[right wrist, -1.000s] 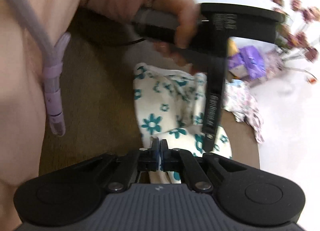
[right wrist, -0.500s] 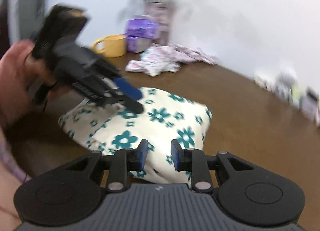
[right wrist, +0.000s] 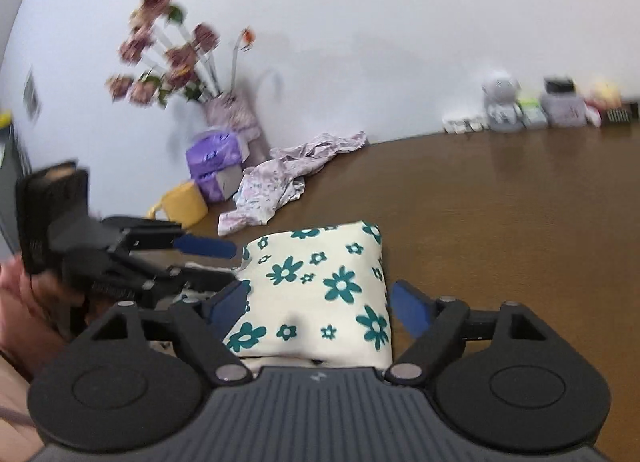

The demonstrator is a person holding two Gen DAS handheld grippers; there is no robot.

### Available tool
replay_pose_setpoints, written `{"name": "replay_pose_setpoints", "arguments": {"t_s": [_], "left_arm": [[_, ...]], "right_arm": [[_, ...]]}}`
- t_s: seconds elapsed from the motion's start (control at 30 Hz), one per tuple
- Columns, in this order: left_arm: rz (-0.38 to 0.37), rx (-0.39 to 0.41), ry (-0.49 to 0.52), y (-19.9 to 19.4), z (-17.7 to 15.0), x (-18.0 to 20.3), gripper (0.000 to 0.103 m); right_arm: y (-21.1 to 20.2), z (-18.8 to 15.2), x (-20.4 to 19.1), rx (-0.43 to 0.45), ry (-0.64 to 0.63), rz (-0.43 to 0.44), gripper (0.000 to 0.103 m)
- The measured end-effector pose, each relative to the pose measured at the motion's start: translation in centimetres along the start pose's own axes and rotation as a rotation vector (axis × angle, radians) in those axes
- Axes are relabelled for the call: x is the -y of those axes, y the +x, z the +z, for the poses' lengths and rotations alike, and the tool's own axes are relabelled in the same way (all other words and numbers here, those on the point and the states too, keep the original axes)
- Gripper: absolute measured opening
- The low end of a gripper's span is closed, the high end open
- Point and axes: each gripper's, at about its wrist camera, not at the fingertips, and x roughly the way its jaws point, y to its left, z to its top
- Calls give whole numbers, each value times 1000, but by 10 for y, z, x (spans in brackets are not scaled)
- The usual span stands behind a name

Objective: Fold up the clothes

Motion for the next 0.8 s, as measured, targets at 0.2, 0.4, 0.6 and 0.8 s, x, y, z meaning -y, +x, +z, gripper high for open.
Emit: {"name": "replay_pose_setpoints", "arguments": {"t_s": [0.2, 0.4, 0.6, 0.8], "left_arm": [[-14, -42, 47, 5, -4, 6, 53], [-26, -105, 28, 19, -13, -7, 55], [-63, -113, 1, 24, -20, -18, 52], [-86, -114, -22, 27, -24, -24, 52]], "right_arm": [[14, -15, 34, -45, 209, 9, 83], [27, -21, 50, -79, 305, 46, 82], [39, -27, 55, -114, 345, 78, 76], [45, -32, 59, -112, 396, 118, 67]]}}
